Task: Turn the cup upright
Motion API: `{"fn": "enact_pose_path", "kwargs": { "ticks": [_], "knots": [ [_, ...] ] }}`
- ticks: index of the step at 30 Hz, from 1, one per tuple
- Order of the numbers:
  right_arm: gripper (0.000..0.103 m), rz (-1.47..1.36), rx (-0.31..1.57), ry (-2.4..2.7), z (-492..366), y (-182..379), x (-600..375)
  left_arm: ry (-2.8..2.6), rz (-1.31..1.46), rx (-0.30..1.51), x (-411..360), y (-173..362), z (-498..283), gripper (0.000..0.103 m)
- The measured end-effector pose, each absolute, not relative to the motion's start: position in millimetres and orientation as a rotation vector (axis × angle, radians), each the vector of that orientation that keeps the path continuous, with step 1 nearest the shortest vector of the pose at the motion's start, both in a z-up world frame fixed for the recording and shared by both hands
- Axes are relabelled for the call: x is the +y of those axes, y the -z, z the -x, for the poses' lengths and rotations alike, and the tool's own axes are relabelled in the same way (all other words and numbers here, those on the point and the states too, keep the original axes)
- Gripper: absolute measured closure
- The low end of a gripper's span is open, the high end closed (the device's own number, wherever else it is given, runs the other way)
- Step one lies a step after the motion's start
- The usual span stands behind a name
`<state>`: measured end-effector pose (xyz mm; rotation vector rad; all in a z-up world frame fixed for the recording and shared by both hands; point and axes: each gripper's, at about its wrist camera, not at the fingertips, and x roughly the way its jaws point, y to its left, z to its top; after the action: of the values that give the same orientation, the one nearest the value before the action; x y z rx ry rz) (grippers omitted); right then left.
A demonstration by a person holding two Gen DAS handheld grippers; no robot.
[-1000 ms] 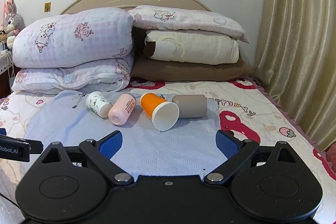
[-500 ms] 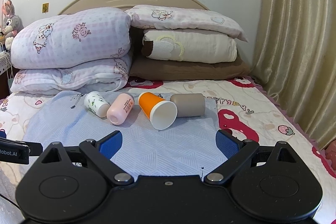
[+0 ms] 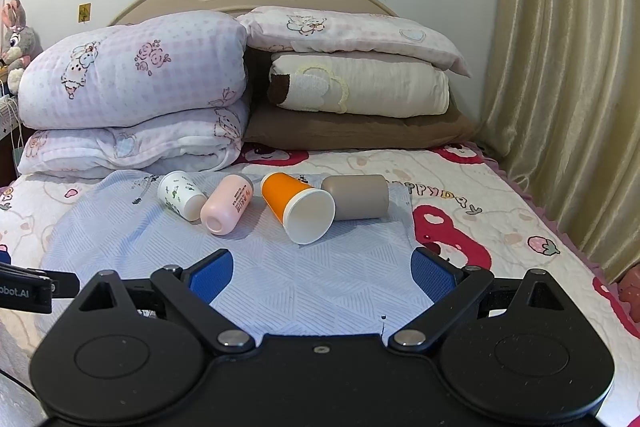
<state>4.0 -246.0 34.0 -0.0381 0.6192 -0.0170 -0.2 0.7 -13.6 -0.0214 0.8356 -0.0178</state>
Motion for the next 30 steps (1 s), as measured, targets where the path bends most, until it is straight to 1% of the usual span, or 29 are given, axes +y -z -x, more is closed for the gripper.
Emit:
{"fn": "enact_pose_path", "kwargs": {
  "ticks": [23, 30],
  "knots": [
    [0.005, 0.04, 0.631, 0.012, -6, -35, -244, 0.029, 0.017, 0.841, -1, 17, 2, 0.0],
    [0.005, 0.05, 0.628, -0.009, -12, -37, -253, 0.083, 0.037, 0.834, 1, 8, -13, 0.0]
  ]
}}
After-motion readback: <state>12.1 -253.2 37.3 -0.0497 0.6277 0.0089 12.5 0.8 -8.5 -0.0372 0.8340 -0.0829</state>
